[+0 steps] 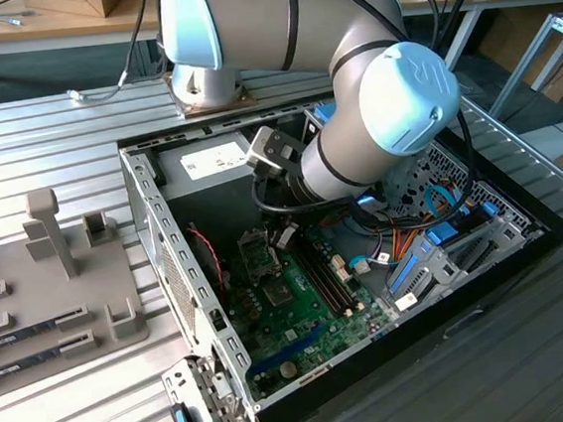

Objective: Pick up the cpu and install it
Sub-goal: 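Close the cpu cover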

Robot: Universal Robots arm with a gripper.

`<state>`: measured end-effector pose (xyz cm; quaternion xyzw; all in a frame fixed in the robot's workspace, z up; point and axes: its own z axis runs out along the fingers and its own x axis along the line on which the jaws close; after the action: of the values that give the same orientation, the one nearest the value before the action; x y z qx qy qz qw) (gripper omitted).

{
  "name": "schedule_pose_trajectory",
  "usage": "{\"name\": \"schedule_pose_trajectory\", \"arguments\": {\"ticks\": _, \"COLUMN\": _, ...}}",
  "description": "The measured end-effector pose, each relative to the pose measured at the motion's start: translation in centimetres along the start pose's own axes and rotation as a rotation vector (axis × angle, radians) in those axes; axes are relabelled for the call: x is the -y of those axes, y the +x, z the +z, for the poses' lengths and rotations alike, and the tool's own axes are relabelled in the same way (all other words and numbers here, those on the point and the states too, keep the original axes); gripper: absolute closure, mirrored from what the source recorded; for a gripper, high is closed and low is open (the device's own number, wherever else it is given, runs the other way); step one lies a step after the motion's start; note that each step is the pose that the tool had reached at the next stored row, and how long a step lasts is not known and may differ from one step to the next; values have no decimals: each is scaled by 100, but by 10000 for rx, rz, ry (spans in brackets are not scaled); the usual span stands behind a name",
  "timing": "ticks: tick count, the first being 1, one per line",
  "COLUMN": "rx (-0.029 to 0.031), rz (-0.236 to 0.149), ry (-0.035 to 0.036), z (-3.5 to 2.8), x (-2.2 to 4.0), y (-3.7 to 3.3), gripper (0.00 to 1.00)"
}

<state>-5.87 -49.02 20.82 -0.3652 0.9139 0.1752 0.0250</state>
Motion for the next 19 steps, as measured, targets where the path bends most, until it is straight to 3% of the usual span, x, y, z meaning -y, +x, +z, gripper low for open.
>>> {"name": "schedule_pose_trajectory", "arguments": {"ticks": 4, "rx": 82, "rz": -10, "ry": -89, "z": -19, "x": 9, "y": 11, "gripper": 89}}
{"name": "schedule_pose_trajectory", "arguments": {"ticks": 6, "rx": 166, "rz": -20, "ry": -180, "z": -47, "x": 12, "y": 17, "gripper": 89}}
{"name": "schedule_pose_trajectory", "arguments": {"ticks": 11, "rx": 298, "rz": -35, "ry": -323, "z": -86, "x": 16, "y": 24, "gripper": 89}}
{"name": "schedule_pose_trajectory", "arguments": {"ticks": 16, "rx": 497, "rz": -60, "ry": -536, "z": -127, "x": 29, "y": 42, "gripper": 89}}
{"name": "schedule_pose_trajectory", "arguments": {"ticks": 19, "rx": 498, "rz": -60, "ry": -541, "z": -111, "x": 36, "y": 43, "gripper": 89}}
